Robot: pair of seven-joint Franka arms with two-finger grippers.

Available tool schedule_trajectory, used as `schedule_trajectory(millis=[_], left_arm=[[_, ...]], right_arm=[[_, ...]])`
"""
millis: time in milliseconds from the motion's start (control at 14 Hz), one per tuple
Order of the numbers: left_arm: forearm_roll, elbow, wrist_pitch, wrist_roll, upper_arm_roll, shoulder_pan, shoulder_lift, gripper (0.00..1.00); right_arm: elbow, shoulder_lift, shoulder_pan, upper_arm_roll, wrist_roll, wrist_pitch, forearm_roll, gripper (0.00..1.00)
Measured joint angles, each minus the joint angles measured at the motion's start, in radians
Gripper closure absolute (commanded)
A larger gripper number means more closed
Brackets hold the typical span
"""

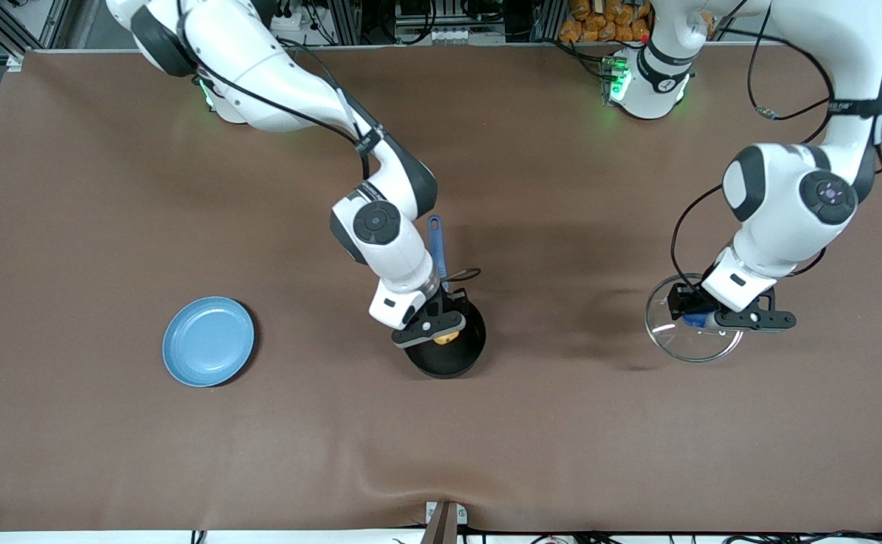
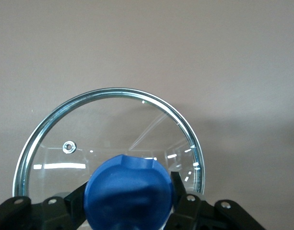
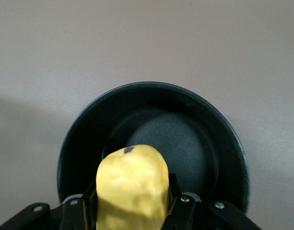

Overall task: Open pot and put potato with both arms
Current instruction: 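Lower the potato into the pot while the left gripper sets the lid down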

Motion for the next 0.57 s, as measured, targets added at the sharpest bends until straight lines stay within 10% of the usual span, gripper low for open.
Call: schedule_trajectory(millis=[357,571], left_arm=[[0.000,-0.030,0.150,0.021,-0.023,0.006,0.121,0.79],[0.000,-0.029,0.169,0.021,-0.026,0.006,0.149,0.49]], right_arm=[[0.049,0.058,0.006,-0.012,0.141,-0.003,-0.001,1.00],[0.051,0.085,0.006,-0.012,0.224,0.007,-0.001,1.00]])
